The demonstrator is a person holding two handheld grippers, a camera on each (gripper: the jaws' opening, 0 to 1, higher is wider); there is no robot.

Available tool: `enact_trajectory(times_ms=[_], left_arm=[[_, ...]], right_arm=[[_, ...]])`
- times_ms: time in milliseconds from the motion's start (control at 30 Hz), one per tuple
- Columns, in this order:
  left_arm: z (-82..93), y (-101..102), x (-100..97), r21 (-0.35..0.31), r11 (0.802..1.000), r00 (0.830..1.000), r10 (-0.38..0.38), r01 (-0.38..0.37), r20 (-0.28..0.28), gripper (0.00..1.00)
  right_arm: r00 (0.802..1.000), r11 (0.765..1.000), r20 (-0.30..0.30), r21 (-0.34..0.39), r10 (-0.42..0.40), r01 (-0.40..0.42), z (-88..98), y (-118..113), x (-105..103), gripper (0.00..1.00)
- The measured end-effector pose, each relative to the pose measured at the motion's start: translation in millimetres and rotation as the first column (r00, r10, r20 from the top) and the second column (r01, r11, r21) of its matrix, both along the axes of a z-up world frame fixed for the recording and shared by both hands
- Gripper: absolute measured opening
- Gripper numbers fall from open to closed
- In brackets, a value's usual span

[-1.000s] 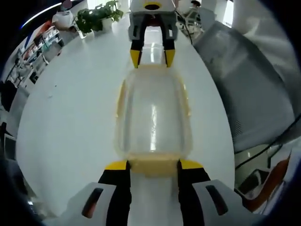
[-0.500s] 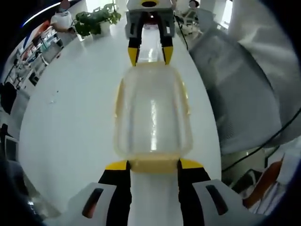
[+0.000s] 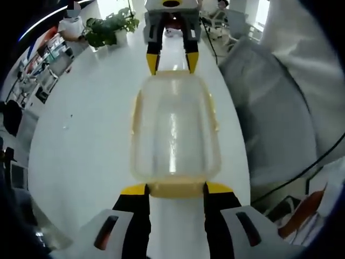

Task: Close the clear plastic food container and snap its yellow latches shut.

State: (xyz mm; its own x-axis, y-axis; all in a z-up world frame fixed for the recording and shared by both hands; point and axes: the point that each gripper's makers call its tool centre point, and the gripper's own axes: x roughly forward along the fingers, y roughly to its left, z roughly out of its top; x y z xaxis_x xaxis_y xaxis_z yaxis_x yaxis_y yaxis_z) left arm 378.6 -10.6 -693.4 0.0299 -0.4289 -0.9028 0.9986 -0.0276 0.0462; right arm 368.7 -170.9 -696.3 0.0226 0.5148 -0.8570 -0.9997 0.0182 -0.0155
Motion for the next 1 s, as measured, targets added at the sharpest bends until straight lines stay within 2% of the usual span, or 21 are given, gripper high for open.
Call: enact_trajectory(times_ms=[467,1000], left_arm=[[6.6,-49,-0.8,0.002,1.000,1.000,-0.005,0.005,0.014,0.35],[6.4,-111,1.4,0.011,1.000,0.999,-0.026,0.026,0.030,0.35]], right_arm=[[1.000,1.000,0.015,-0.003,-0.012,0.012,8.1,-48,-3,0.35],[0.999,0.999,0.031,-0.005,-0.034,0.034,7.4,-112,-5,0.36]])
